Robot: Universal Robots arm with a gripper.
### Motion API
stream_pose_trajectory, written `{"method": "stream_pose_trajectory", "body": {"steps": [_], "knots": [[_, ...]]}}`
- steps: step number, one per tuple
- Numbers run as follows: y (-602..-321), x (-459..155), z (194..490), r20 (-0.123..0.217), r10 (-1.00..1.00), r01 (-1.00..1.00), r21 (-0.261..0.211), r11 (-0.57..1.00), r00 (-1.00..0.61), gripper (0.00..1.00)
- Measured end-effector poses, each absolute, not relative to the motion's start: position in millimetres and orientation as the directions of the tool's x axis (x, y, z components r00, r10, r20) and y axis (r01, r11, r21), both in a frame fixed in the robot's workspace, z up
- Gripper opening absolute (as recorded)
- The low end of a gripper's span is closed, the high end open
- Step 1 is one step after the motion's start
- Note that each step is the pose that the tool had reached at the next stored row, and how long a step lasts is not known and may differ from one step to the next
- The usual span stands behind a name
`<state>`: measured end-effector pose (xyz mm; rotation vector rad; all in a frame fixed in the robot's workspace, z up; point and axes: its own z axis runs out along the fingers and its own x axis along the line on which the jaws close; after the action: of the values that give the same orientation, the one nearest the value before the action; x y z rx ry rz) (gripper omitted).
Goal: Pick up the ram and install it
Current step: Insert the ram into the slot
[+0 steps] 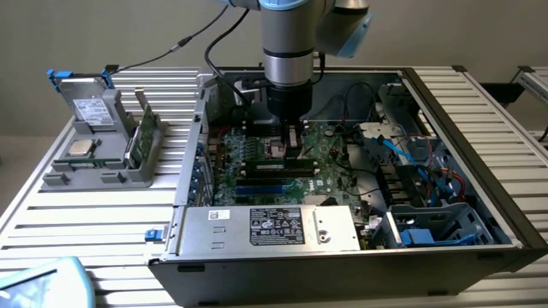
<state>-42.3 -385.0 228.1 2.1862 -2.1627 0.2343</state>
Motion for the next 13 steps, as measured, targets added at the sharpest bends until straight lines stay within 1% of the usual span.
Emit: {"method": "stream_pose_trajectory", "body": {"steps": [13], "knots": [[-384.5,-42.3,227.5,0.152,-0.988,-0.998,-0.066,-0.012,0.002,0.13]]}}
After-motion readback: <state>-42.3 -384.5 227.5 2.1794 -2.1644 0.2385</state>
